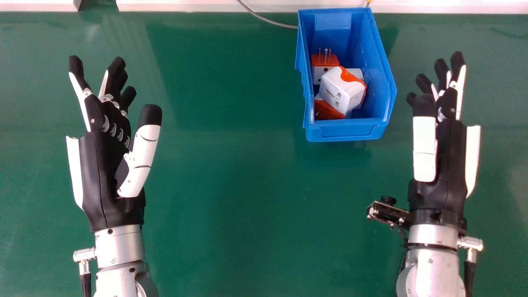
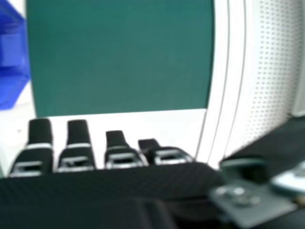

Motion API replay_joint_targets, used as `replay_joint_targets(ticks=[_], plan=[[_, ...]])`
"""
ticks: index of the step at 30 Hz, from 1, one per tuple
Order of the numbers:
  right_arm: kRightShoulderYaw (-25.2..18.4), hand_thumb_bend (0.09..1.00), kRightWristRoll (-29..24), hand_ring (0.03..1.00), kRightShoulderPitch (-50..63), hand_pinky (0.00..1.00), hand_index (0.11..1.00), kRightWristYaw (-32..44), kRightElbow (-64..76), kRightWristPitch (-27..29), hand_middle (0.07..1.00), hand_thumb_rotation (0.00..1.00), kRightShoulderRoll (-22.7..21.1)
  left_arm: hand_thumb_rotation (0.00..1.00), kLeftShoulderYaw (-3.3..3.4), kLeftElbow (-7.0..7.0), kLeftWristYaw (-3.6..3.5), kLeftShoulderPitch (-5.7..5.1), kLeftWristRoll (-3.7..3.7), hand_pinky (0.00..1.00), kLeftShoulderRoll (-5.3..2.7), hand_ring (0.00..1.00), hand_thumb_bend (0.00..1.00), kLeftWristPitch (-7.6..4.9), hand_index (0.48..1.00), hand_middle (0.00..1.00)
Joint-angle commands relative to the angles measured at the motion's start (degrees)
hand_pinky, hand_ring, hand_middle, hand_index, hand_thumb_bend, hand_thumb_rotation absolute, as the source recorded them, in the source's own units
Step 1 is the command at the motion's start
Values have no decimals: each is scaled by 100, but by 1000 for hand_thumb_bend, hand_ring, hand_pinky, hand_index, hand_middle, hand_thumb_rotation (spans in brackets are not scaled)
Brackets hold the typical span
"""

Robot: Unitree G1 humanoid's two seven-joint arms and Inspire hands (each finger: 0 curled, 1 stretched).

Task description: Pick all objects and put in blue box

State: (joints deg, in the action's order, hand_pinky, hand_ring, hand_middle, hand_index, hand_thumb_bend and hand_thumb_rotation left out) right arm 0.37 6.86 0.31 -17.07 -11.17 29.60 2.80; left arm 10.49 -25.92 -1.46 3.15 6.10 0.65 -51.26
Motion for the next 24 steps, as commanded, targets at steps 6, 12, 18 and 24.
replay_joint_targets(ticks=[6, 12, 18, 24], plan=[[-94, 635, 36, 902, 23, 816, 979, 3, 242, 1, 954, 952, 71, 595, 4, 126, -9, -48, -69, 929, 62, 943, 677, -94, 921, 925], [-147, 652, -39, 900, 57, 817, 977, 71, 283, -6, 954, 938, 106, 594, -6, 127, 3, -67, -68, 926, 49, 939, 690, -57, 918, 921], [-198, 657, -11, 900, 63, 807, 974, 102, 288, -31, 954, 932, 129, 598, 1, 94, -8, -79, -74, 929, 66, 940, 692, -111, 917, 920], [-227, 651, 10, 895, 92, 787, 962, 113, 290, -24, 950, 922, 138, 593, -1, 112, 11, -101, -91, 925, 47, 937, 681, -117, 914, 918]])
